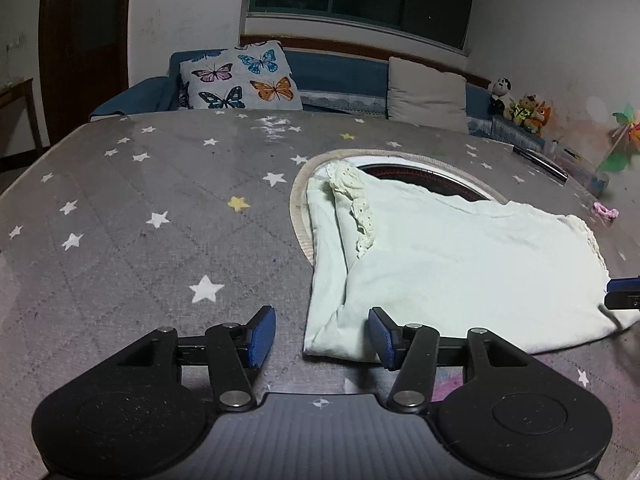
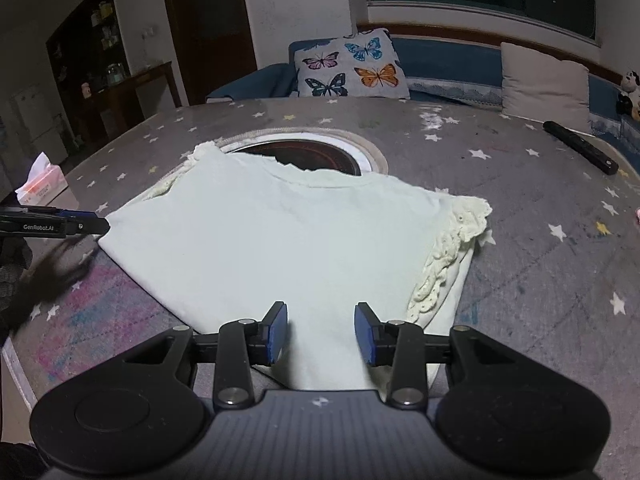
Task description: Fold clothes
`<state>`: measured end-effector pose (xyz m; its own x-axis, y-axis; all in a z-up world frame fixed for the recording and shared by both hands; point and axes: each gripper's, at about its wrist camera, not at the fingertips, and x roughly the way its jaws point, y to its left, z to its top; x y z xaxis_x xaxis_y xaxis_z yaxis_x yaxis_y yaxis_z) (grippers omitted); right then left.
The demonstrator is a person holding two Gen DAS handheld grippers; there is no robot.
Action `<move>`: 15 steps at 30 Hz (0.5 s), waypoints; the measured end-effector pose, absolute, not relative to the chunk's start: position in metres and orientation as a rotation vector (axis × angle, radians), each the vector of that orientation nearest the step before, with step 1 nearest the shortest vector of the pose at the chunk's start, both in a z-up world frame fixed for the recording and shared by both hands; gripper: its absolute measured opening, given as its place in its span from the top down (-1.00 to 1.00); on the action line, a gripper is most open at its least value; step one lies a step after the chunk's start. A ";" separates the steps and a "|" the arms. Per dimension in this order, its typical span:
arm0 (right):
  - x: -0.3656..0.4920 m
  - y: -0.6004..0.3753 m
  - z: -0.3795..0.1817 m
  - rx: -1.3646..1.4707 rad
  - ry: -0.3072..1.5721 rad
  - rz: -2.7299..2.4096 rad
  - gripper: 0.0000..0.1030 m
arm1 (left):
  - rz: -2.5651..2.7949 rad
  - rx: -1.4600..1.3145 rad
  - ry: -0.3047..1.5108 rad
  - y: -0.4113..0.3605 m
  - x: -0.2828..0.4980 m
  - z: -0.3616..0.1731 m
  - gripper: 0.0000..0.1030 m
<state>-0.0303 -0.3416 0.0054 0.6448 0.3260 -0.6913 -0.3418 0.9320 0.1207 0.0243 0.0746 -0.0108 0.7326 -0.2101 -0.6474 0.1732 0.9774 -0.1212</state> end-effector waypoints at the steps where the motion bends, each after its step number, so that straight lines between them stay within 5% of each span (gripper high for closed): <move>1: -0.030 -0.341 0.003 -0.022 0.792 0.379 0.25 | -0.211 -0.056 0.722 0.074 0.024 -0.012 -0.07; 6: -0.029 -0.339 0.005 -0.026 0.797 0.382 0.21 | -0.227 -0.074 0.724 0.073 0.024 -0.011 -0.03; 11: -0.018 -0.333 0.016 -0.016 0.802 0.399 0.21 | -0.244 -0.118 0.731 0.075 0.023 -0.011 0.63; 15: 0.000 -0.316 0.028 0.009 0.822 0.424 0.20 | -0.251 -0.162 0.706 0.076 0.019 -0.003 0.78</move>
<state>0.0000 -0.3164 0.0282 0.6019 0.3690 -0.7082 -0.3625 0.9165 0.1695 0.0189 0.0756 -0.0033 0.7326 -0.2820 -0.6195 0.1732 0.9574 -0.2310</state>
